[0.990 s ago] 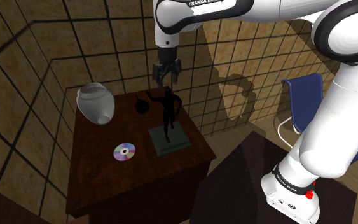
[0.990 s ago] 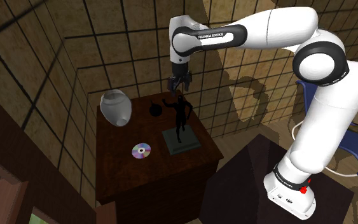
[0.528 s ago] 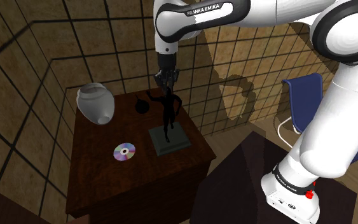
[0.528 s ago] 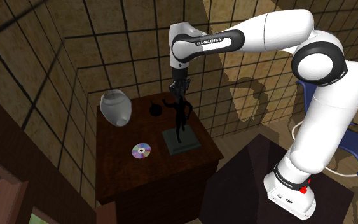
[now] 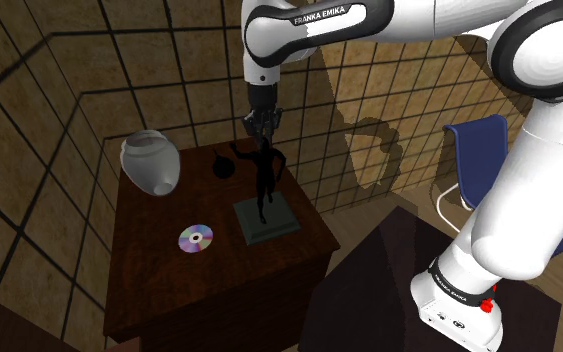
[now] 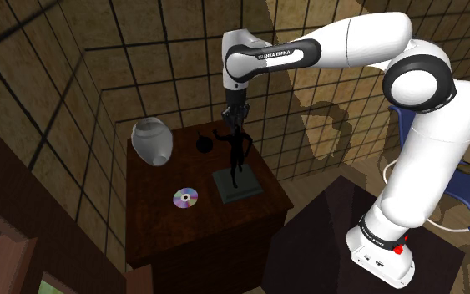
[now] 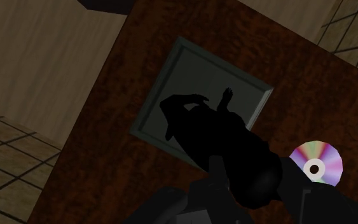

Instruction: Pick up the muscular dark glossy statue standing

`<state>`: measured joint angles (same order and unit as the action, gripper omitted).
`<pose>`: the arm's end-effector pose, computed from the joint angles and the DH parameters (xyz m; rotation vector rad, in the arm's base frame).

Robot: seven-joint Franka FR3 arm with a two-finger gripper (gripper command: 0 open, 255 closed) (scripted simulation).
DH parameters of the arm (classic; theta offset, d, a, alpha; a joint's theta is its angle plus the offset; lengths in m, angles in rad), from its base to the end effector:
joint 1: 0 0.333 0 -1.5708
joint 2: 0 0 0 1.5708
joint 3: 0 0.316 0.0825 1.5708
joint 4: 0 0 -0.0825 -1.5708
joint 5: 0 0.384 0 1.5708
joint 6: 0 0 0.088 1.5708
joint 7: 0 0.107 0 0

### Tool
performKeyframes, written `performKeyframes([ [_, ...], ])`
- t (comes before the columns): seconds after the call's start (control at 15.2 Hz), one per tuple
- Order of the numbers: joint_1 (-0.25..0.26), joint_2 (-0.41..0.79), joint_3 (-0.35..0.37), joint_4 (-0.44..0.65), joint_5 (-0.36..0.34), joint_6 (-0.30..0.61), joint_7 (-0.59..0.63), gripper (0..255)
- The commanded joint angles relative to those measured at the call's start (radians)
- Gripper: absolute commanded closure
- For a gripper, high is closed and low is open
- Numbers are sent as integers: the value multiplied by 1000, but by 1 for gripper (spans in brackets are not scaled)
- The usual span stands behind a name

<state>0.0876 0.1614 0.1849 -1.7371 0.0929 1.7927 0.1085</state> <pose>0.5756 0.1633 0.4726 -3.0311 -0.2095 0.1887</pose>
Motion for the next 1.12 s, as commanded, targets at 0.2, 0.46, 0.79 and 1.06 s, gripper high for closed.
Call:
performKeyframes([
  [0.2,-1,-5,0,46,0,-52,4,255],
  [0.46,-1,-8,0,96,0,-105,9,255],
  [0.79,-1,-6,0,166,-1,-172,16,255],
  [1.06,-1,-3,0,199,-2,-202,19,255],
])
